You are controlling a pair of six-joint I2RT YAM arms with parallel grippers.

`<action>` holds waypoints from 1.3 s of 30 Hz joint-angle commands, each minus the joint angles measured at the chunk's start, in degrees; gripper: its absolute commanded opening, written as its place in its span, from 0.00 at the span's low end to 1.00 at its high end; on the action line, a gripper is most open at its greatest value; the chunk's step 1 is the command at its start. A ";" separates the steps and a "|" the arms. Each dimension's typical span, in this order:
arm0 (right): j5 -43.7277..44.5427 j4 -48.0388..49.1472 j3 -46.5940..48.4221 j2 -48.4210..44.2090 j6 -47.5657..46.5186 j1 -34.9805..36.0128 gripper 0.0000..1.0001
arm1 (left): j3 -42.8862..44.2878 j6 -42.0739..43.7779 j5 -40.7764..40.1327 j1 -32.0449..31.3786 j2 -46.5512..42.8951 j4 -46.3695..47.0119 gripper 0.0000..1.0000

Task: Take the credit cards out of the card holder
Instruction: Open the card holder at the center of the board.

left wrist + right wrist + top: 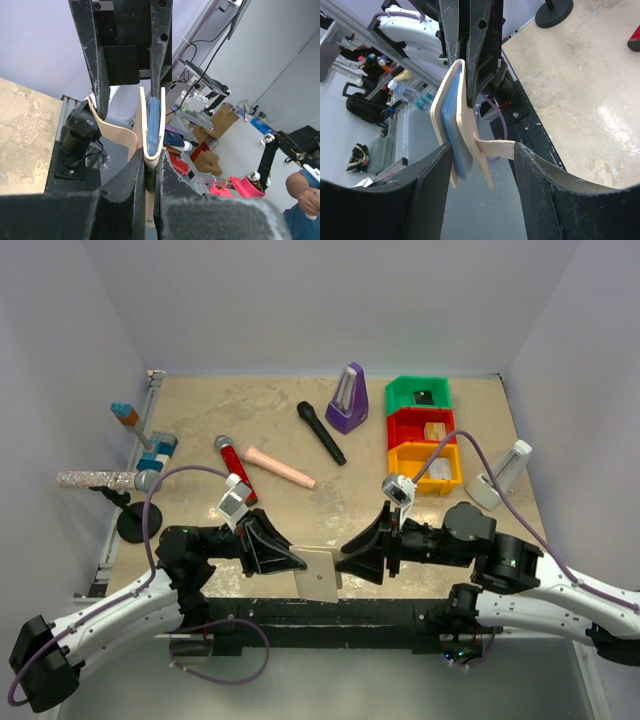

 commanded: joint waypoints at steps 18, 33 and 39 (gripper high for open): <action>-5.29 4.08 3.21 6.62 0.70 -0.29 0.60 | 0.54 -2.18 -0.54 0.03 1.68 7.99 0.00; -8.99 4.78 5.32 12.42 1.41 -0.20 0.36 | 1.24 0.80 -2.82 -0.06 0.80 2.55 0.02; -8.73 2.85 5.50 11.38 1.32 -0.29 0.03 | 2.38 5.98 -4.84 -0.06 -2.53 -7.55 0.13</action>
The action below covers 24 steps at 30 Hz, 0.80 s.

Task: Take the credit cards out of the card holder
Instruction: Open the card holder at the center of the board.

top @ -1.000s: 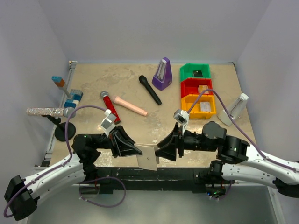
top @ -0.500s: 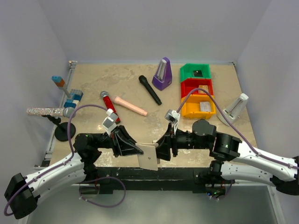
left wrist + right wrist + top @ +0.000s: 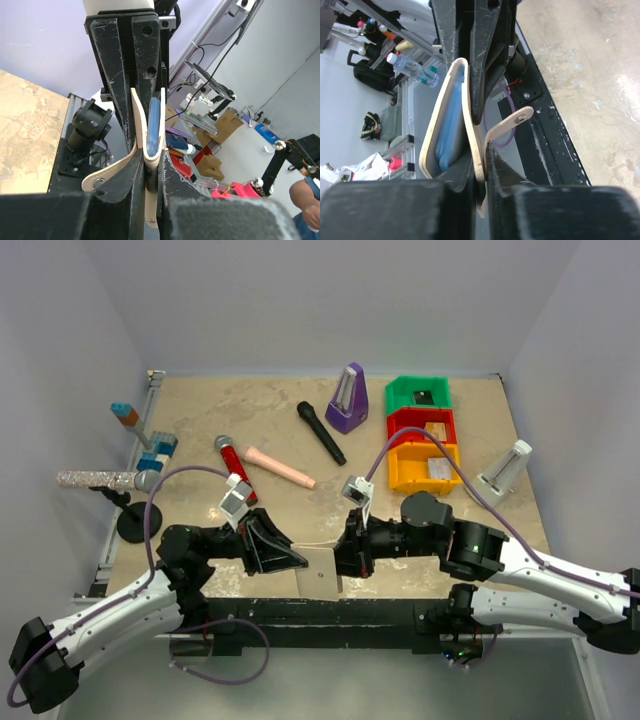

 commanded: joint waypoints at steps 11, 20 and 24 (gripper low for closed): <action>13.33 -20.33 9.13 -1.20 -0.94 -0.09 0.00 | 7.81 11.05 -21.71 0.03 -10.12 -41.68 1.00; 19.93 -27.73 11.78 1.26 1.08 -0.09 0.00 | 3.95 4.29 -21.38 -0.06 -8.46 -34.41 1.00; 22.56 -29.13 11.86 2.31 3.45 -0.09 0.00 | 3.16 3.23 -19.89 -0.32 -6.44 -31.07 1.00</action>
